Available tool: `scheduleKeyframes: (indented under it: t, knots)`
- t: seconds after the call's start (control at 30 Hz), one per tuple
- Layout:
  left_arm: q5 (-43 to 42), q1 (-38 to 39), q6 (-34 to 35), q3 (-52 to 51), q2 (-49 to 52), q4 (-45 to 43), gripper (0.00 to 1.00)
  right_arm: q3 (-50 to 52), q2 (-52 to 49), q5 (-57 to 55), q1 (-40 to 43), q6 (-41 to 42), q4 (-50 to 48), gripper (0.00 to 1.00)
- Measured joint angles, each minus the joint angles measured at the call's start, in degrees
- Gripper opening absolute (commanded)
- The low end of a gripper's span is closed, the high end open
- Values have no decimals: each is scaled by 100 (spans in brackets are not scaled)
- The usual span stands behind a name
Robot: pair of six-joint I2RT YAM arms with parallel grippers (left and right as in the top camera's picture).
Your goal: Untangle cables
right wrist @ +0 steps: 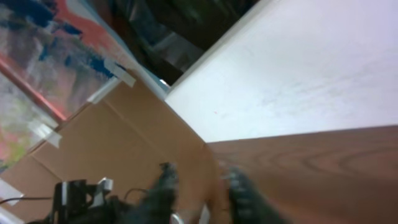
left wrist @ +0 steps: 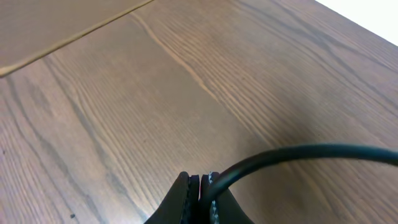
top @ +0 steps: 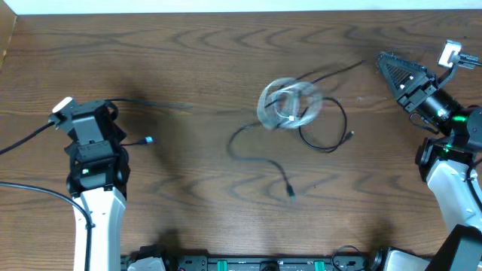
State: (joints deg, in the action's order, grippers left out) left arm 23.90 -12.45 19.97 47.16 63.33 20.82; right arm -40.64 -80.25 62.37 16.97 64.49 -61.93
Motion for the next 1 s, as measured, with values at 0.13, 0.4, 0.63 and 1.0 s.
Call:
scheduleKeyframes:
  t: [0.13,0.4,0.63,1.0]
  knots:
    - [-330,-129,103,0,0,0,8,-2,0,-22,0,-240,573,53]
    - [-1198,-138,153,0,0,2,44,-4,0,68,-37,-706,1388,98]
    - [-2037,-138,212,0,0,2,88,-9,0,216,-431,-1388,2168,99]
    - [-3314,-37,90,0,13,398,89,-11,0,-44,-1349,-2647,3904,99]
